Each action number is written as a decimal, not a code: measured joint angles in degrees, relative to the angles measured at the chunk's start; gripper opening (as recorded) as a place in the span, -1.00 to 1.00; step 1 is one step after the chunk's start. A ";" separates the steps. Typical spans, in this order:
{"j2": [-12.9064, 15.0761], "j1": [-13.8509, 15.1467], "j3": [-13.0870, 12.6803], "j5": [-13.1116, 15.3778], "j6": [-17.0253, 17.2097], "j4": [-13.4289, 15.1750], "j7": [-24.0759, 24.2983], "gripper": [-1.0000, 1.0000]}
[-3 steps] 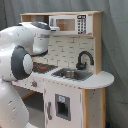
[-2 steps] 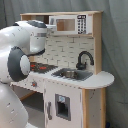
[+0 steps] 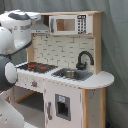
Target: Play with the kitchen
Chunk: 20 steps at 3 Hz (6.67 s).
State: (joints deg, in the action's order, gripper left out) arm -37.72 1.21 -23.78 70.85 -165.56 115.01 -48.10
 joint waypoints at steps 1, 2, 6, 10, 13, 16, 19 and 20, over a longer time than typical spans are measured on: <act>-1.48 0.62 -3.41 0.13 2.53 -1.94 3.05 1.00; -1.33 2.54 -7.20 0.55 5.40 -5.20 6.49 1.00; -1.69 15.50 -19.67 4.57 12.48 -15.38 23.41 1.00; -3.29 23.29 -30.15 11.57 24.71 -18.31 40.56 1.00; -5.45 27.09 -36.75 13.55 37.06 -18.31 52.69 1.00; -6.90 30.50 -43.96 13.43 52.69 -18.32 65.42 1.00; -6.44 37.78 -48.85 10.94 60.08 -18.68 80.40 1.00; -6.43 41.08 -49.96 8.87 60.71 -19.95 84.38 1.00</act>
State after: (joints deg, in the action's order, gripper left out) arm -44.15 42.28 -73.74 79.71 -104.86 95.06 36.28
